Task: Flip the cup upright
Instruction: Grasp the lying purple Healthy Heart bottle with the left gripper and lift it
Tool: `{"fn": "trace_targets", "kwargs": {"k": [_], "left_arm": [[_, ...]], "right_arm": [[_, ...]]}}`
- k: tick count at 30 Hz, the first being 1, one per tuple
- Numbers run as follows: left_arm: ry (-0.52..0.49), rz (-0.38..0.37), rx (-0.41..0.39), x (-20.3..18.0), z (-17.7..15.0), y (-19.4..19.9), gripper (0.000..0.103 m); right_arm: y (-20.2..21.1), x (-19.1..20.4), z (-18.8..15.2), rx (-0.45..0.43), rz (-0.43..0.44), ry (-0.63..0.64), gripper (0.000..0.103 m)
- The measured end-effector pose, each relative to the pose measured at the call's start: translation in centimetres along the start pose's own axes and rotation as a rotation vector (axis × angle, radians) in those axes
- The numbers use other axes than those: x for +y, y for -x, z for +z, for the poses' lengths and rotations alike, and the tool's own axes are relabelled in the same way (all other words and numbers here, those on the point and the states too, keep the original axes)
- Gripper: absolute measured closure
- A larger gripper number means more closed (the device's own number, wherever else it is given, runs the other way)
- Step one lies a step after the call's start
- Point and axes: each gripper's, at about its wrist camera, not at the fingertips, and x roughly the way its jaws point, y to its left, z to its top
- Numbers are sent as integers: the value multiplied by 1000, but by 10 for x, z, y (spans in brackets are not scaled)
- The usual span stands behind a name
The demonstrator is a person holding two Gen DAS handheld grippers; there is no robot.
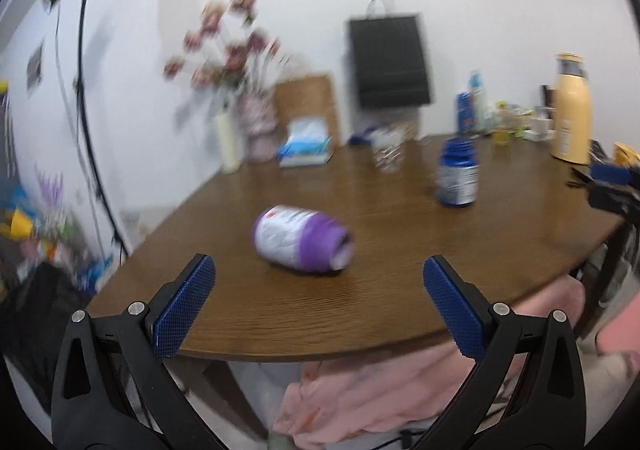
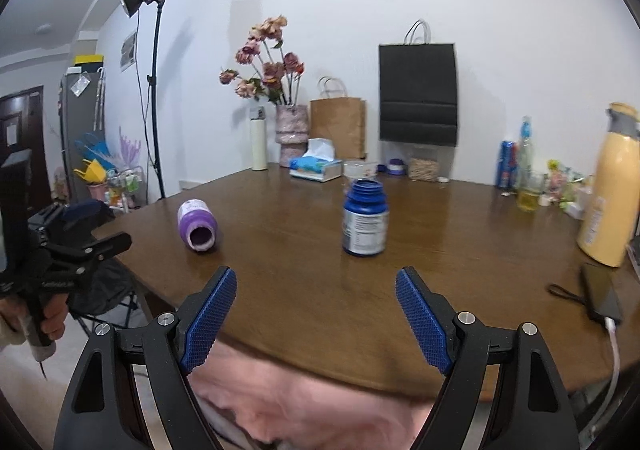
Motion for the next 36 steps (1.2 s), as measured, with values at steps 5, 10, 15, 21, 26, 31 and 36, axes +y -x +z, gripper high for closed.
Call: {"fn": "trace_targets", "kwargs": {"k": [5,10,15,21,26,31,36], "left_arm": [[127,-63,141,48,28,-51,0],[126,-81,170,73,48,-86,0],[118,-190,239,81,65,-128,3],[257,-311,440,94,51,-192,42],[229,-390,411,92,52,-197,61],[232,-334,387,97,57,-211,61],[299,-274,357,113,60,-221,61]], "right_arm": [[-69,11,19,111,231,-81,17],[-132,62,30,206,311,32,17],[-193,115,44,240,333,169,17],[-249,133,48,355,381,146,28],[-258,129,47,395,460,101,35],[-273,117,52,433,505,29,35],[-284,95,65,389,351,36,34]]}}
